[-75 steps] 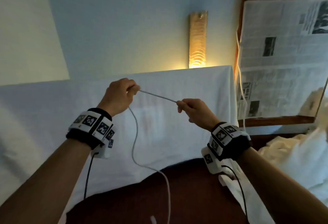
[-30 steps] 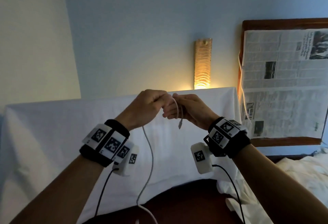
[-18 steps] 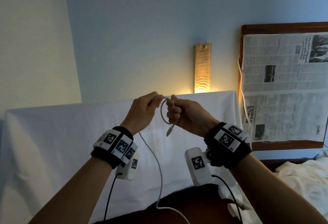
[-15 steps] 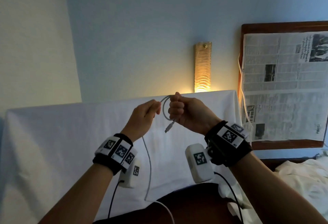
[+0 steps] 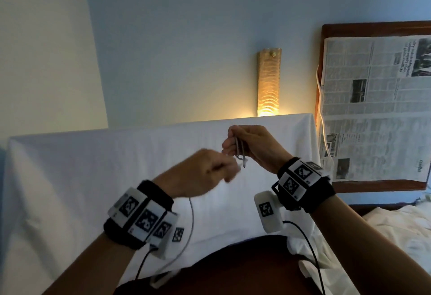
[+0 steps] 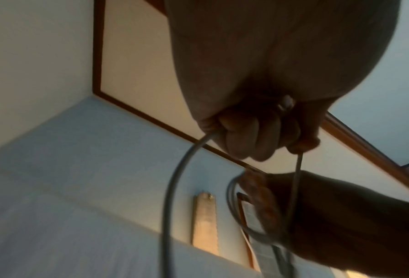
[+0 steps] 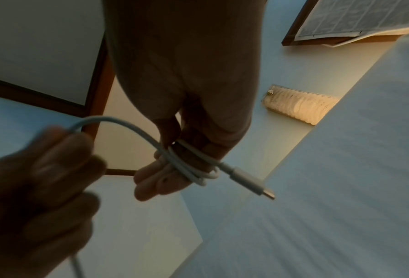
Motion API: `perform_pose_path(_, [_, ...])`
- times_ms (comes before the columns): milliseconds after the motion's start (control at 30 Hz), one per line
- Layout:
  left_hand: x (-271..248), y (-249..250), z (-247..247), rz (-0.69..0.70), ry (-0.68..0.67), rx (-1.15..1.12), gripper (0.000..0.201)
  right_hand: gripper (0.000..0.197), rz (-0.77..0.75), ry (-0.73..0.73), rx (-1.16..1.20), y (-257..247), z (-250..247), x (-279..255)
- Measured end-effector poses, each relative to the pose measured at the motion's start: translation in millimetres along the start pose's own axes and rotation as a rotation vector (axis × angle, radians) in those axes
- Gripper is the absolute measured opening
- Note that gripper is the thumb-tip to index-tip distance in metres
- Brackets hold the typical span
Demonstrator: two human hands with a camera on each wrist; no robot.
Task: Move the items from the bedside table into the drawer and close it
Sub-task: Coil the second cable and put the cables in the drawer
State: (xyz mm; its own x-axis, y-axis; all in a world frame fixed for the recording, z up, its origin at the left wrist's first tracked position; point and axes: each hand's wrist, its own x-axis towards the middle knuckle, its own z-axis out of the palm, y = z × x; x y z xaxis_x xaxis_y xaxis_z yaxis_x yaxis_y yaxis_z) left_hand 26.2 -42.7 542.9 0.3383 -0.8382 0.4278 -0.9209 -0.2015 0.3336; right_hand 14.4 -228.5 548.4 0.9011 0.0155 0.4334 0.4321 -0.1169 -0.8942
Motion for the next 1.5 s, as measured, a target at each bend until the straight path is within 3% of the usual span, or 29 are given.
perform_pose_path(100, [10.8, -2.7, -24.1, 0.034, 0.308, 0.035, 0.033, 0.035, -0.025, -0.041, -0.052, 4.3, 6.7, -6.8])
perform_pose_path(167, [17.9, -10.6, -32.2, 0.020, 0.427, 0.091, 0.032, 0.034, -0.031, -0.052, -0.026, 4.9, 10.8, -11.1])
perform_pose_path(300, [26.8, -36.0, -28.3, -0.043, 0.507, 0.148, 0.031, 0.037, -0.021, -0.087, 0.029, -1.0, 19.1, -14.7])
perform_pose_path(433, [24.4, -56.1, -4.6, -0.081, 0.557, 0.035, 0.036, 0.035, 0.062, -0.103, 0.244, -8.1, 21.3, -14.6])
perform_pose_path(567, [12.6, -82.6, 26.0, -0.169, 0.574, -0.021, 0.037, 0.033, 0.129, -0.041, 0.540, -8.2, 12.8, -11.7])
perform_pose_path(700, [-17.1, -113.7, 56.7, -0.308, 0.536, 0.015, 0.034, 0.031, 0.077, 0.086, 0.812, -6.6, -10.2, -4.5])
perform_pose_path(767, [-26.0, -104.1, 66.5, -0.294, 0.316, 0.078, 0.031, 0.029, 0.050, 0.123, 0.717, -1.1, -13.6, -1.4])
perform_pose_path(833, [-21.3, -75.8, 66.7, -0.202, 0.058, 0.146, 0.035, 0.028, 0.025, 0.151, 0.421, 6.3, -8.6, 0.1])
perform_pose_path(900, [-9.1, -45.1, 54.2, -0.061, -0.009, 0.163, 0.038, 0.028, 0.001, 0.159, 0.132, 11.3, 0.4, -0.6])
perform_pose_path(1000, [5.0, -20.2, 23.8, 0.066, 0.173, 0.168, 0.033, 0.031, -0.034, 0.121, -0.089, 13.6, 8.3, -4.2])
perform_pose_path(1100, [16.2, -19.2, -1.7, 0.079, 0.390, 0.289, 0.029, 0.037, -0.087, 0.070, -0.191, 11.1, 12.7, -10.2])
perform_pose_path(1167, [23.6, -22.4, -11.2, 0.048, 0.458, 0.359, 0.031, 0.039, -0.108, 0.043, -0.197, 7.3, 15.5, -12.9])
perform_pose_path(1233, [28.7, -29.6, -16.2, 0.013, 0.490, 0.383, 0.027, 0.038, -0.102, 0.026, -0.151, 3.4, 16.9, -14.0])
perform_pose_path(1333, [28.4, -43.3, -18.5, 0.013, 0.507, 0.361, 0.041, 0.038, -0.063, -0.027, -0.016, 0.8, 16.1, -16.9])
perform_pose_path(1500, [23.1, -58.1, -10.3, 0.018, 0.532, 0.043, 0.045, 0.036, 0.087, -0.164, 0.314, 0.2, 17.1, -20.8])
